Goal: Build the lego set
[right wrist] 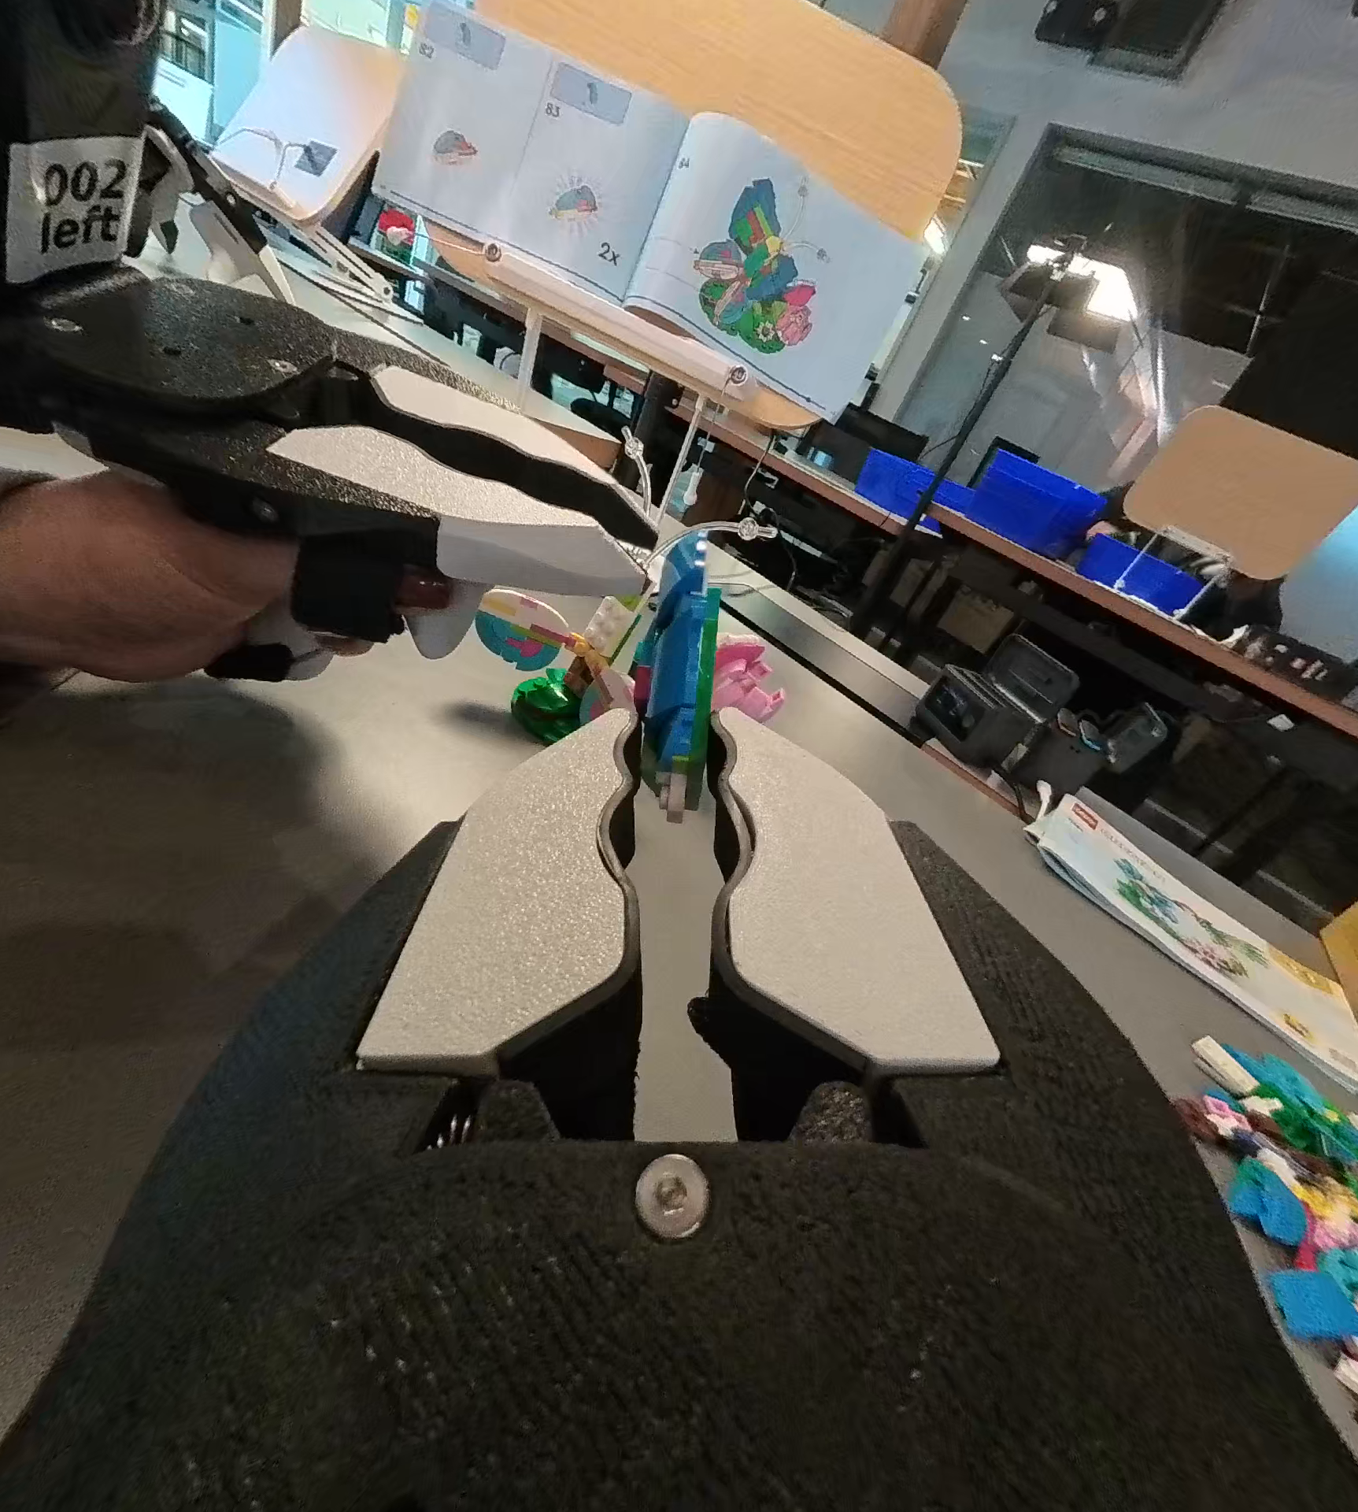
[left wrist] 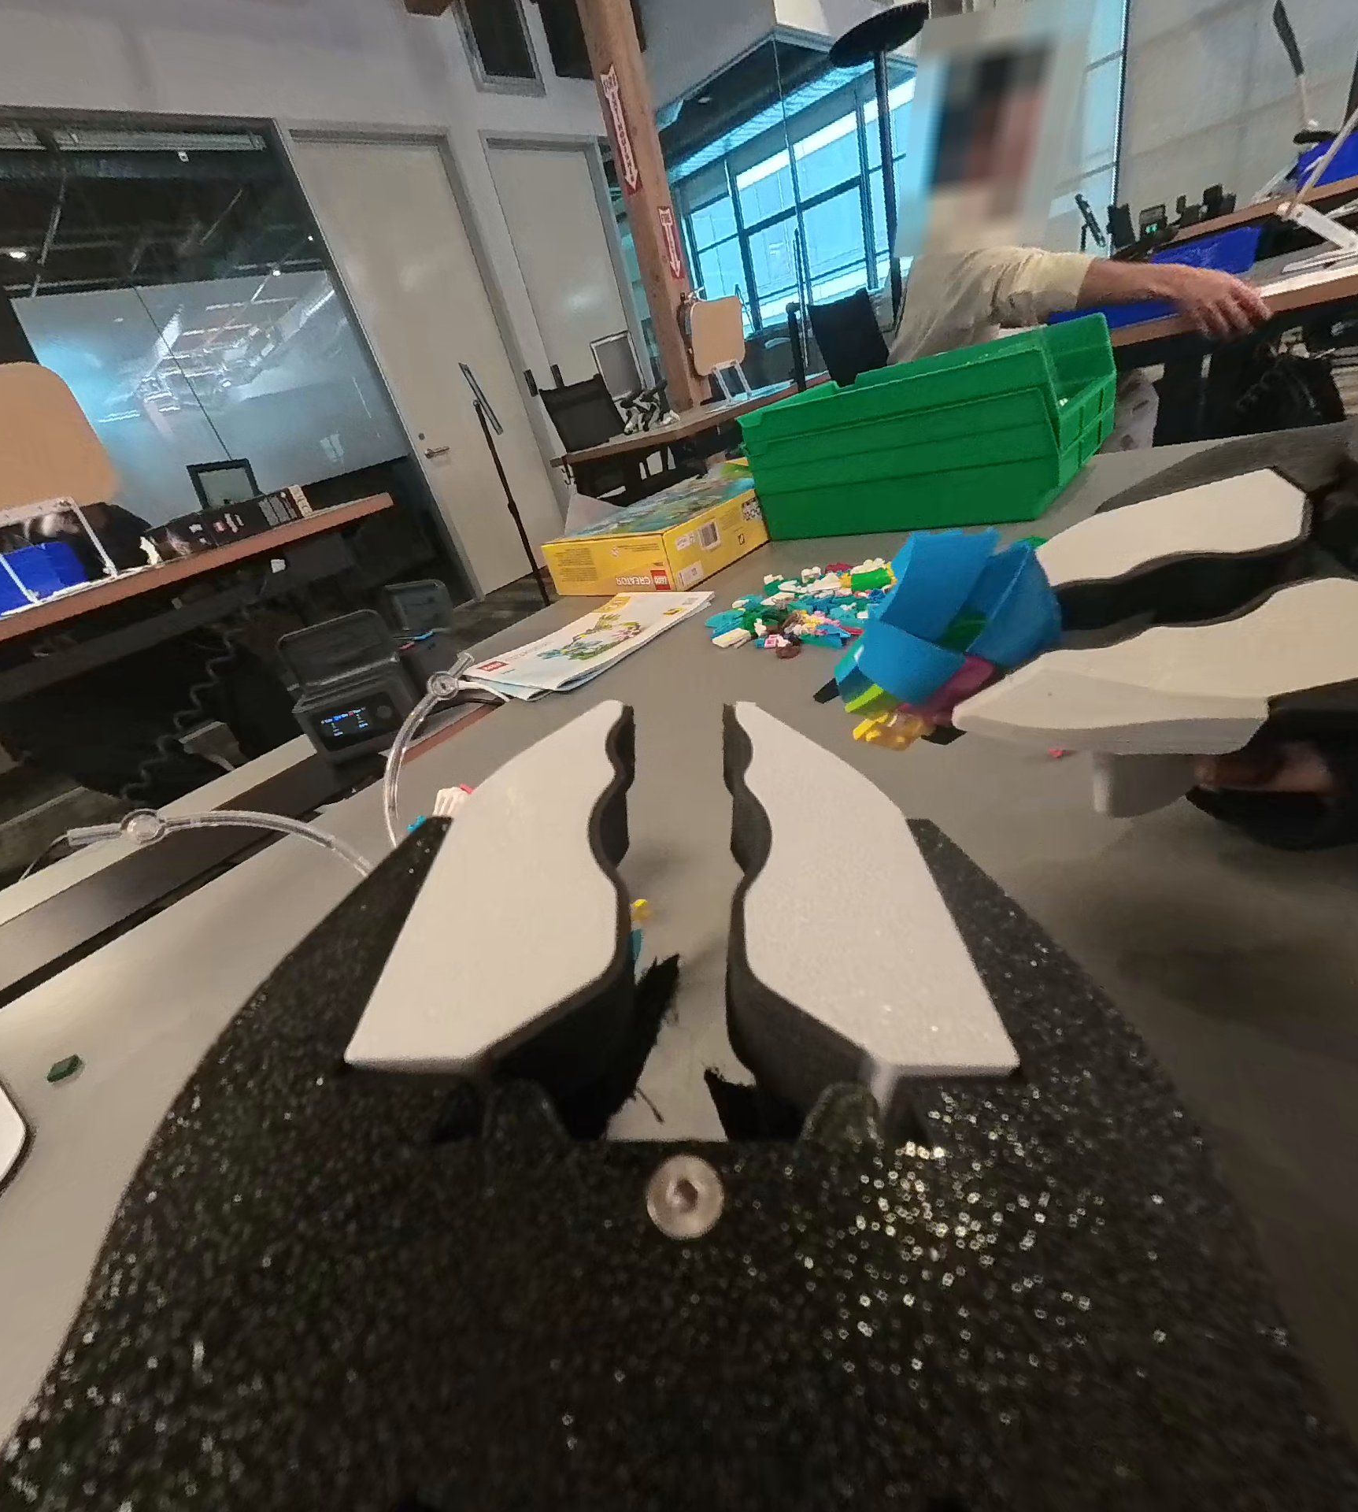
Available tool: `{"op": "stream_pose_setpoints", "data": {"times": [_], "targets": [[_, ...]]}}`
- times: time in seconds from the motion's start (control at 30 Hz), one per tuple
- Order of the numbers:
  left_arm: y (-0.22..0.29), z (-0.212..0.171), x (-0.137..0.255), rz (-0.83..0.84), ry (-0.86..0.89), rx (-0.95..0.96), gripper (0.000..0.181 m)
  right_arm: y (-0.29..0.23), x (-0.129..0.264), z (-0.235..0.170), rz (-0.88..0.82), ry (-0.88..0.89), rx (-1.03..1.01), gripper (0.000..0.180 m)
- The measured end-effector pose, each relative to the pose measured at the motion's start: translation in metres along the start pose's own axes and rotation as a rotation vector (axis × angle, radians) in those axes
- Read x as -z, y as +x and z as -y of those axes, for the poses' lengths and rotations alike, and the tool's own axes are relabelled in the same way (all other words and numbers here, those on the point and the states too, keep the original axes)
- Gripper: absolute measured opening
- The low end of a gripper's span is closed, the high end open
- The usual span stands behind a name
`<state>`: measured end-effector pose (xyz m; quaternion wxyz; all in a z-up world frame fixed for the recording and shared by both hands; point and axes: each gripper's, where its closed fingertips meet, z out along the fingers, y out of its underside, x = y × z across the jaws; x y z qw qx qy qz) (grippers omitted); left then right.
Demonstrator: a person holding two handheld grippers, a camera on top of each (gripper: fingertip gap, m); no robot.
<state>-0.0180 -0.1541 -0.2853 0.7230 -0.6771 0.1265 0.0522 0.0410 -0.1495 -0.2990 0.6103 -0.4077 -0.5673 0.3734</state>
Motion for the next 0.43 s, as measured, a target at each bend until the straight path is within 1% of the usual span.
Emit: {"op": "stream_pose_setpoints", "data": {"times": [0.33,0.43], "targets": [[0.0008,-0.0005,-0.0003,-0.005,-0.004,0.002,0.020,-0.0011,-0.0006,0.0003,0.007,0.001,0.002,0.012],[-0.0013,0.0000,0.0000,0.001,-0.005,0.006,0.020,0.0041,-0.0012,-0.0027,-0.018,-0.030,-0.011,0.012]]}}
